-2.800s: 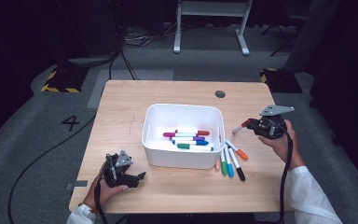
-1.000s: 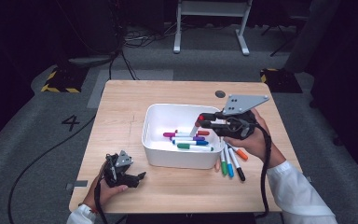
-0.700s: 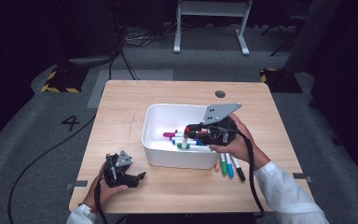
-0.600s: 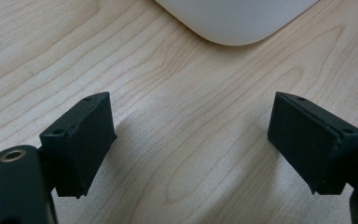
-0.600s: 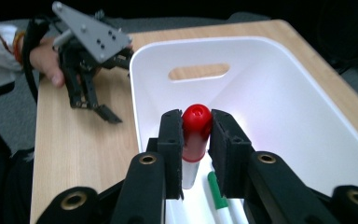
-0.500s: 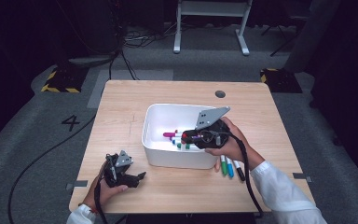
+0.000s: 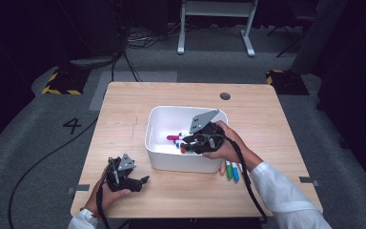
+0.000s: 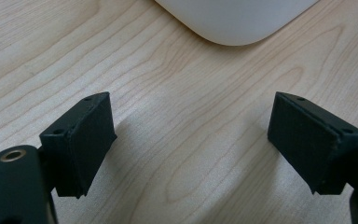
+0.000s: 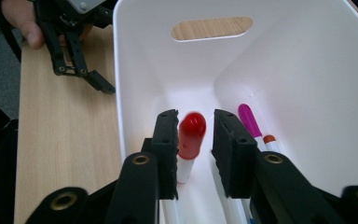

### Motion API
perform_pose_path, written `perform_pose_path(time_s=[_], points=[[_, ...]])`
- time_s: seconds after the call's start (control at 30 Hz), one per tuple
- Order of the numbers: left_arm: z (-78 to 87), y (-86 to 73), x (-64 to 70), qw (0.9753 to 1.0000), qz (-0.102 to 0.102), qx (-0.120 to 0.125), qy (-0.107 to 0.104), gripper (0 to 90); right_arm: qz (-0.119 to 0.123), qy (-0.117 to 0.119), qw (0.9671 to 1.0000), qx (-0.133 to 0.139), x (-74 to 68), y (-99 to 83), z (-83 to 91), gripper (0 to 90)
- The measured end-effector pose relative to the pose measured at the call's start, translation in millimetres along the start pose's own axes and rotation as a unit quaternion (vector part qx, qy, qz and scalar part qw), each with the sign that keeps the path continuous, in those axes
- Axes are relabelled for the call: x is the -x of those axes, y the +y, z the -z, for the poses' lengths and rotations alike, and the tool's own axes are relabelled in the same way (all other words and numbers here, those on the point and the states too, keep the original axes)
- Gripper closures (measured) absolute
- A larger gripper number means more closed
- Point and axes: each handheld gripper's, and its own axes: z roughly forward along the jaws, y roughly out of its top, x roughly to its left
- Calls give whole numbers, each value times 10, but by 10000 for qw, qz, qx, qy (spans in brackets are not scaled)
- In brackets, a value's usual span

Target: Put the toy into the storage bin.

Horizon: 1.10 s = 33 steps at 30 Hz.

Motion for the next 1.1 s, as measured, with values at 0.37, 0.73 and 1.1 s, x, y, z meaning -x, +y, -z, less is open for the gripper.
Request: perform_pose_path(time_s=[0.37,0.73,1.1], points=[[0,0,0,10000,0,1,0,148,-105,-97,9997,199,24,-29,-5,628],[0,0,1,10000,2,3,1,148,-173,-353,9970,668,25,-143,296,550],[-1,0,1,10000,4,4,-1,147,-435,-1146,9854,1183,42,-581,989,522]])
